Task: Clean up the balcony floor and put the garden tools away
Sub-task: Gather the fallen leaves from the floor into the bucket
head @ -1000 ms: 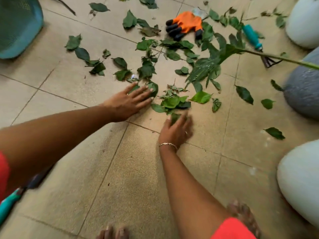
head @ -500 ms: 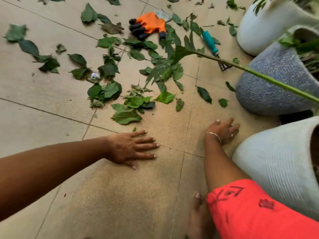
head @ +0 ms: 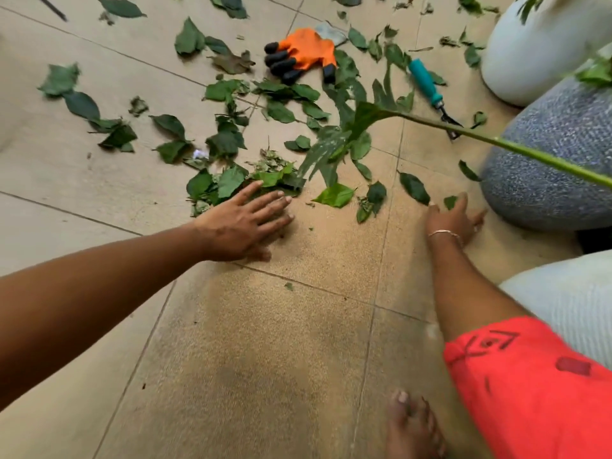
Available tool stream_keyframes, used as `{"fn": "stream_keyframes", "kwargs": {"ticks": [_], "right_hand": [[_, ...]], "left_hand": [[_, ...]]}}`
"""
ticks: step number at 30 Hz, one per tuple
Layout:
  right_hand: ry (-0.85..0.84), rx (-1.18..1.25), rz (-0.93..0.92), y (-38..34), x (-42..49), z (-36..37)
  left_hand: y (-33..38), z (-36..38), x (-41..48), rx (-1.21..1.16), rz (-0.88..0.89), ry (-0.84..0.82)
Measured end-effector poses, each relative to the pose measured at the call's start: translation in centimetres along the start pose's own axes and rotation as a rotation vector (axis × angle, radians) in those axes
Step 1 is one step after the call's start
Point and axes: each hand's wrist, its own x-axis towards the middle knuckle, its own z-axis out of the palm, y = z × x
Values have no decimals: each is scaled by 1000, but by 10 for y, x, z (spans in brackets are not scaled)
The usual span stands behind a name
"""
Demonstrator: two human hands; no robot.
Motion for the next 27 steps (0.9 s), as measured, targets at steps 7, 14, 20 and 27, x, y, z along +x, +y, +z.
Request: {"fn": "stream_keyframes", "kwargs": {"ticks": [7,14,20,27], "right_hand": [[-163,40,-489,-69,-52,51],[-180,481,-514,-156,-149,94],[-364,208,-793,-221,-134,63],[-528,-597,-1221,-238,-92,-34]], "left_hand": [[-50,15,-18,-57,-101,-31],[-83,22,5,-350,-388,-70],[-93,11,21,-334,-384,-213],[-92,-14,15,-349,-369,-281]]}}
